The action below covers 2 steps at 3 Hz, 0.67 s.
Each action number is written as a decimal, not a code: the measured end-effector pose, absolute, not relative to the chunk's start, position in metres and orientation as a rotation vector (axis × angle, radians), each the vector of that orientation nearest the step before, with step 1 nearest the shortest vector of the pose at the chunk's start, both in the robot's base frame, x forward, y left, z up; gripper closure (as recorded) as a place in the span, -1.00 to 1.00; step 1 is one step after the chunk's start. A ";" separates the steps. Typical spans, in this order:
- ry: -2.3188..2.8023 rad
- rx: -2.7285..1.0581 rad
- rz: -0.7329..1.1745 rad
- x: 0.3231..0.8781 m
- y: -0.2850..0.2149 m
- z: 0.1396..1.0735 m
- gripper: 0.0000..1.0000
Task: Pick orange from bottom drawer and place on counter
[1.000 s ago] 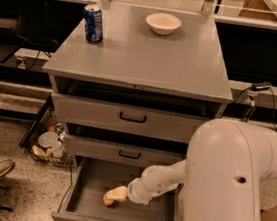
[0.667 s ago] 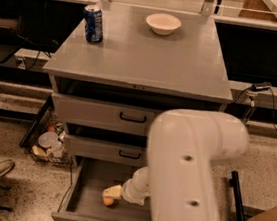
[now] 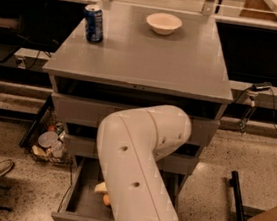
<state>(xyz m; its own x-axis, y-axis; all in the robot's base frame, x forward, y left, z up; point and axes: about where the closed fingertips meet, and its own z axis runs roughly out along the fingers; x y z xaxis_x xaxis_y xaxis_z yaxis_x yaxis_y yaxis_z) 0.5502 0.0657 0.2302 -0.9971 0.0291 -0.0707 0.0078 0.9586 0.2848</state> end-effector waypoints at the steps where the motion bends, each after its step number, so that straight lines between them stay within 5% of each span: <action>1: 3.094 0.014 0.368 0.556 0.092 0.201 -1.00; 2: 3.147 -0.013 0.310 0.555 0.114 0.177 -1.00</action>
Offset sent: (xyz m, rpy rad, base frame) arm 0.0071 0.0759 -0.0827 -0.1420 0.1429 0.0631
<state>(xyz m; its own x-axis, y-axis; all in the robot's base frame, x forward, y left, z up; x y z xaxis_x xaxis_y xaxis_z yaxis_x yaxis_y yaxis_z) 0.5553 0.1138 0.1765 -0.9998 -0.0099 0.0196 -0.0059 0.9807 0.1955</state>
